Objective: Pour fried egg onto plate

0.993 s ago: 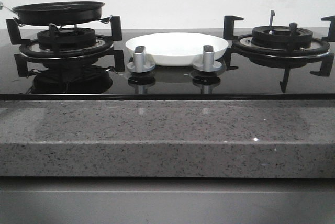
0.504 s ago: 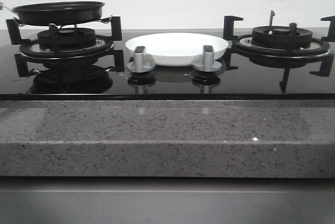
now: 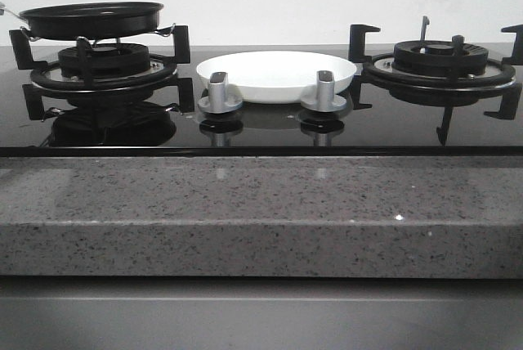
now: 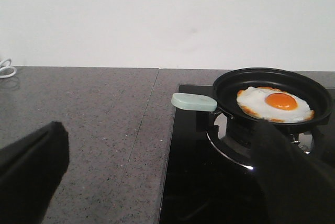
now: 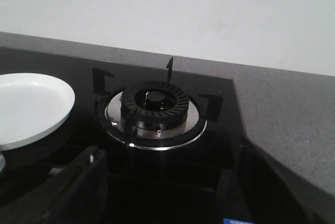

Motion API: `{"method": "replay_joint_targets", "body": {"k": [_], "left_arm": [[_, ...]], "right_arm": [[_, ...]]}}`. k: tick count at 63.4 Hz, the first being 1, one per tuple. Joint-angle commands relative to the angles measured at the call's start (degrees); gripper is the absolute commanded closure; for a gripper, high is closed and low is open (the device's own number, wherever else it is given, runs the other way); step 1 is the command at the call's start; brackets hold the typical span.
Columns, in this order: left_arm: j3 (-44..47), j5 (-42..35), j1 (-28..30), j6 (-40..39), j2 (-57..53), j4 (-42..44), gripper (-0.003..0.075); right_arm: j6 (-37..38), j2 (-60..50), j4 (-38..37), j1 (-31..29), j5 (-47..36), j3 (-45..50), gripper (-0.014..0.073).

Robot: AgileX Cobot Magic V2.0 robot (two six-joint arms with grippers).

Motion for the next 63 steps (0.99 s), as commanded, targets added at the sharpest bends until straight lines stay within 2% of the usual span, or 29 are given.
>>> {"method": "replay_joint_targets", "body": {"k": [1,12,26,39,50,59,63], "left_arm": [[-1.89,-5.15,-0.12,-0.59,0.14,-0.56,0.0028],[-1.89,-5.15,-0.12,-0.59,0.14,-0.56,0.0028],[-1.89,-5.15,-0.12,-0.59,0.14,-0.56,0.0028],[-1.89,-5.15,-0.12,-0.59,0.14,-0.56,0.0028],[-1.89,-5.15,-0.12,-0.59,0.14,-0.56,0.0028],[-1.89,-5.15,-0.12,-0.59,0.14,-0.56,0.0028],[-1.89,-5.15,-0.12,-0.59,0.14,-0.56,0.0028]], "right_arm": [[0.04,3.54,0.46,-0.23,-0.87,-4.85,0.0053],[0.04,15.43,4.94,0.47,10.28,-16.81,0.0062],[-0.01,32.02,5.44,6.29,19.57,-33.4,0.0179],[-2.44,48.37,5.44,11.15,30.71,-50.79,0.0179],[-3.39,62.22,5.79,11.56,43.74,-68.22,0.0179],[-5.5,73.15,9.07,11.56,55.78,-82.88,0.018],[-5.6,77.13,9.46,11.56,59.17,-88.31,0.0208]]}}
